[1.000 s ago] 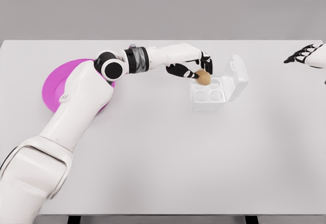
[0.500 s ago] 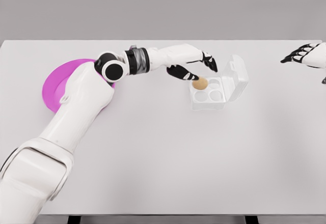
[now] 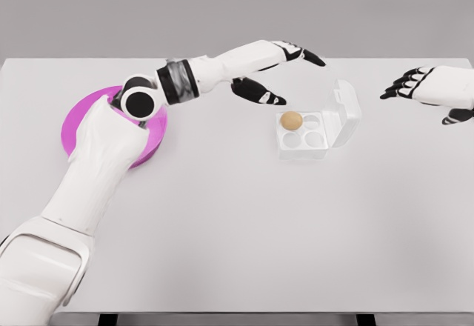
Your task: Pack egg into the box and close the box lid
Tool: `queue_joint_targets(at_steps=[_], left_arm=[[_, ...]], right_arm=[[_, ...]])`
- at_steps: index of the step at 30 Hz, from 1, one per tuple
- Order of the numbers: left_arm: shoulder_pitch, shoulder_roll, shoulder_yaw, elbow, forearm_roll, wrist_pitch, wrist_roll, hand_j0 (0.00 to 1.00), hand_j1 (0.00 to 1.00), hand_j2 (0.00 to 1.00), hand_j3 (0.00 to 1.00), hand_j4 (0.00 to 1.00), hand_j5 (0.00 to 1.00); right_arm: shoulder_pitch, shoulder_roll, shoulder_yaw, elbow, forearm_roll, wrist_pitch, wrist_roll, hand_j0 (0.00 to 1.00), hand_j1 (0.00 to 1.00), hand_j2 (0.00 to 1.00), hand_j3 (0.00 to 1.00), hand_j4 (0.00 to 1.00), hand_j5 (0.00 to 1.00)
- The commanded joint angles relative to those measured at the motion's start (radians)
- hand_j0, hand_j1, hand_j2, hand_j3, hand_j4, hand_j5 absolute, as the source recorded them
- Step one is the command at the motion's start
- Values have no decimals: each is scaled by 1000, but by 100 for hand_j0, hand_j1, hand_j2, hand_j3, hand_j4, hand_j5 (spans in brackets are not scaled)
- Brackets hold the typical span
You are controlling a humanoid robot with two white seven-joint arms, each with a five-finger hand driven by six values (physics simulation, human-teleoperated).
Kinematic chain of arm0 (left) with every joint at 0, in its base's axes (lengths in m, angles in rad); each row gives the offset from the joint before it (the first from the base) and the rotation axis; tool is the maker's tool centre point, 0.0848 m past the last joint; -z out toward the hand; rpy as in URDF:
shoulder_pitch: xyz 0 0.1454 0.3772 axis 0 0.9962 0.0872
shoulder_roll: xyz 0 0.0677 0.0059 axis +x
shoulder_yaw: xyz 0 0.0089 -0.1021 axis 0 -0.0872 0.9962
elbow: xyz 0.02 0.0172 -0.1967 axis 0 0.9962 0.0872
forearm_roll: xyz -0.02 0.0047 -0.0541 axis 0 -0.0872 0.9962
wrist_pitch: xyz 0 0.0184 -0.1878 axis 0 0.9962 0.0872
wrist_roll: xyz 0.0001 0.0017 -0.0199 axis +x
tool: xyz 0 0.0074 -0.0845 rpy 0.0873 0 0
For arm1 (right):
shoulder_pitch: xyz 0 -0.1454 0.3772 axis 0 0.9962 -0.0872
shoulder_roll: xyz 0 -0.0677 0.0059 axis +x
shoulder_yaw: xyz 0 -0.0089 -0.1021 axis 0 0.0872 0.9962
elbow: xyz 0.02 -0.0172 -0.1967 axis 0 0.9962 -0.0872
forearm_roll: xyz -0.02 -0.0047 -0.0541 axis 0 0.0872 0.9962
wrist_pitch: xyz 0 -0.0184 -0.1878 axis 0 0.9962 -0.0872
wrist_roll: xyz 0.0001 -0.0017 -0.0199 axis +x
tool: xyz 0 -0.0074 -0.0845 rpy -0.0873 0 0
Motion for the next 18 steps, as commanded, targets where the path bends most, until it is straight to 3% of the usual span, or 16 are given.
queue_joint_targets(at_steps=[1, 4, 7, 13, 18], left_arm=[[3, 70, 46, -102, 87, 4, 1, 89, 89, 89, 89, 89, 89], [41, 185, 53, -194, 185, 4, 1, 92, 92, 92, 92, 92, 92], [112, 263, 112, -243, 214, 4, 1, 98, 98, 98, 98, 98, 98], [304, 420, 271, -275, 233, 4, 1, 100, 100, 100, 100, 100, 100], [377, 457, 317, -277, 251, 4, 1, 100, 100, 100, 100, 100, 100]], right_arm=[[2, -2, 0, -35, -5, 1, 1, 100, 100, 100, 100, 100, 100], [21, -2, 3, -67, -5, 1, 2, 100, 100, 100, 100, 100, 100], [21, -3, 1, -87, -5, 1, 2, 100, 100, 100, 100, 100, 100], [20, -14, -6, -137, -5, 1, 2, 100, 100, 100, 100, 100, 100], [11, -32, -9, -183, -5, 1, 2, 100, 100, 100, 100, 100, 100]])
